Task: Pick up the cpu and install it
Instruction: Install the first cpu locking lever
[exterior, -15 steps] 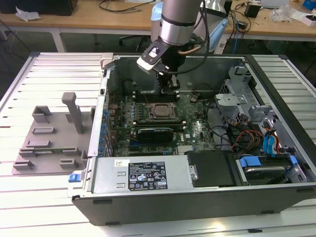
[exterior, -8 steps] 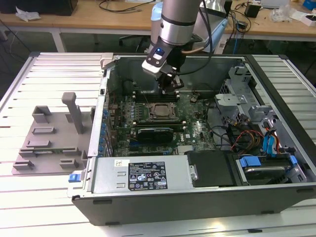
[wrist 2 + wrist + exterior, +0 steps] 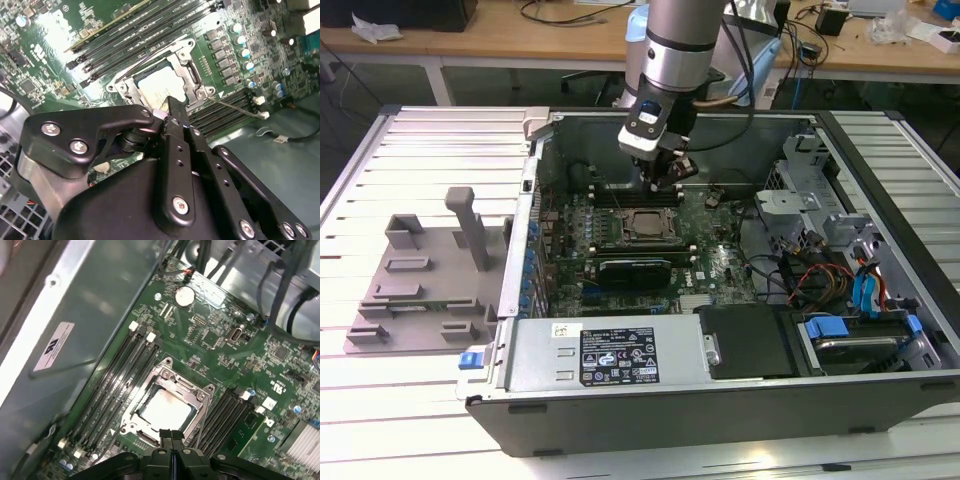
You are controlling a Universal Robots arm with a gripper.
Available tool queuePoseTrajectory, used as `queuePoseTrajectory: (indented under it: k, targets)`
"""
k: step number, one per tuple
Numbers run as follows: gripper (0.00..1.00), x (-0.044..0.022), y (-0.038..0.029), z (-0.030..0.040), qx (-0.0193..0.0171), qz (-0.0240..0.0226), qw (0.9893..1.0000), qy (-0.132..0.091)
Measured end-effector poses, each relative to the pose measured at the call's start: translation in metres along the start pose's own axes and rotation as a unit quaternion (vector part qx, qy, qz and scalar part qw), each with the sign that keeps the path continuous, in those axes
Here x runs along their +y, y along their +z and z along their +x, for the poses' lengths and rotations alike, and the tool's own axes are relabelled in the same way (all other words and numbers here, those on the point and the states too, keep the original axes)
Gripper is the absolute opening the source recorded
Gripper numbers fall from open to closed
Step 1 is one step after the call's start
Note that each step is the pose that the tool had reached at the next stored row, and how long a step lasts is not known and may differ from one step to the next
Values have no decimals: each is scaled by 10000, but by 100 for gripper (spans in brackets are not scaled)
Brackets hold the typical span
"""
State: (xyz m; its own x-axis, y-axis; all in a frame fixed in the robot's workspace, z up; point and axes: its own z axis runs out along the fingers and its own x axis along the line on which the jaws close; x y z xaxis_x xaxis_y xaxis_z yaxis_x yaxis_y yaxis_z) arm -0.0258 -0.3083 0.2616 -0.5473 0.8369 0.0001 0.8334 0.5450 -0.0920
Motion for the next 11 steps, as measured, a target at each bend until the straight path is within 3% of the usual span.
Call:
queuePoseTrajectory:
  k: [4,7,11]
  targets:
    - [11,0,0,0,-28,0,9996,-297]
    - [11,0,0,0,-49,0,9986,-530]
    - [11,0,0,0,-81,0,9961,-878]
